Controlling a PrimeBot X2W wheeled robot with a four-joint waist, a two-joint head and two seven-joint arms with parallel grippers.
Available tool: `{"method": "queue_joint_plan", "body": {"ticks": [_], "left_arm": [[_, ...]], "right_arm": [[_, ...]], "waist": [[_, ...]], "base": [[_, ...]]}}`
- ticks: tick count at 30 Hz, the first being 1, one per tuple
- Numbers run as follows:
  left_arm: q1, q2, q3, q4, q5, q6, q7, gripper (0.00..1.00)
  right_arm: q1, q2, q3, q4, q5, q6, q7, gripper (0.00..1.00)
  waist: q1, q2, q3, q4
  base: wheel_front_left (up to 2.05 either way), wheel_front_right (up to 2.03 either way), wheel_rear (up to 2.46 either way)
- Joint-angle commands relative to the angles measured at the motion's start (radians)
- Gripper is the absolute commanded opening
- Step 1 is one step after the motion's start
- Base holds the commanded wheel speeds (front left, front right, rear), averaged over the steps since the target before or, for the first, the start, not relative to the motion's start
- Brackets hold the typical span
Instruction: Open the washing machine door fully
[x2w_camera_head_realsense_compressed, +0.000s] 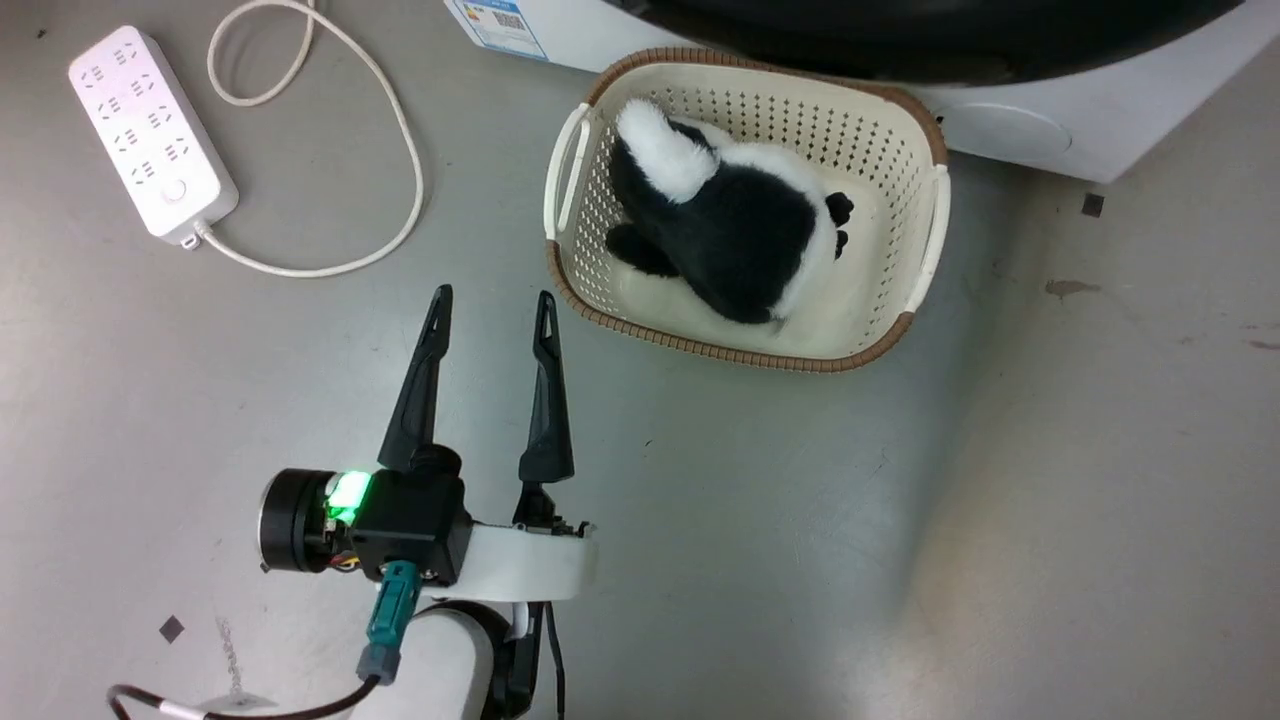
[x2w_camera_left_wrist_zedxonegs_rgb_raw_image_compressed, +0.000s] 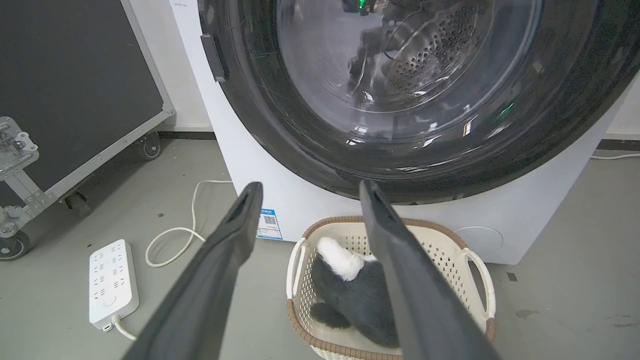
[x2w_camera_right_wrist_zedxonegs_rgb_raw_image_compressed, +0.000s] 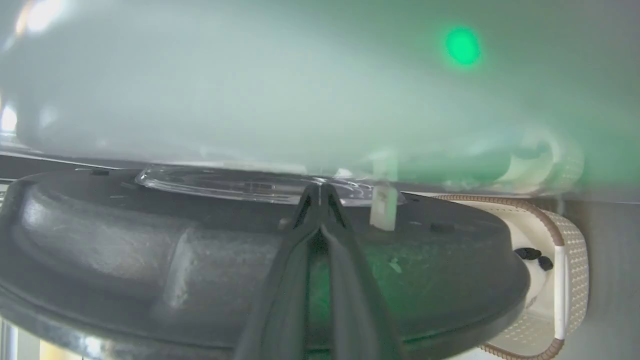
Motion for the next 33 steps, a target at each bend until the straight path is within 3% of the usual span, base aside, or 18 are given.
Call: {"method": "queue_joint_plan", "body": {"ticks": [1,12,24,28,33], "left_arm": [[-0.017,0.001,-0.002,-0.002,0.006,0.008,-0.012,1.00],[0.015,0.001,0.022,0.021,0.015,-0.021,-0.012,1.00],[0.108,0.001,0.008,0.063,0.010,-0.062,-0.012,1.00],[0.131,0.001,0.001,0.070,-0.001,-0.064,-0.012,1.00],[0.158,0.001,0.003,0.079,-0.006,-0.069,-0.012,1.00]], "right_arm": [[0.014,0.026,0.001,0.014,0.017,0.001,0.033,0.00],[0.257,0.112,-0.027,-0.089,0.056,0.001,0.081,0.00],[0.594,0.258,-0.005,-0.293,0.111,0.001,0.198,0.00],[0.671,0.265,0.048,-0.336,0.183,0.001,0.216,0.00],[0.752,0.266,0.238,-0.365,0.360,0.001,0.187,0.00]], "waist": [[-0.0001,-0.0001,-0.017,-0.007],[-0.0001,-0.0001,-0.147,-0.044],[-0.0001,-0.0001,-0.301,-0.066],[-0.0001,-0.0001,-0.325,-0.060],[-0.0001,-0.0001,-0.343,-0.055]], "base": [[0.00,0.00,0.00],[0.00,0.00,0.00],[0.00,0.00,0.00],[0.00,0.00,0.00],[0.00,0.00,0.00]]}}
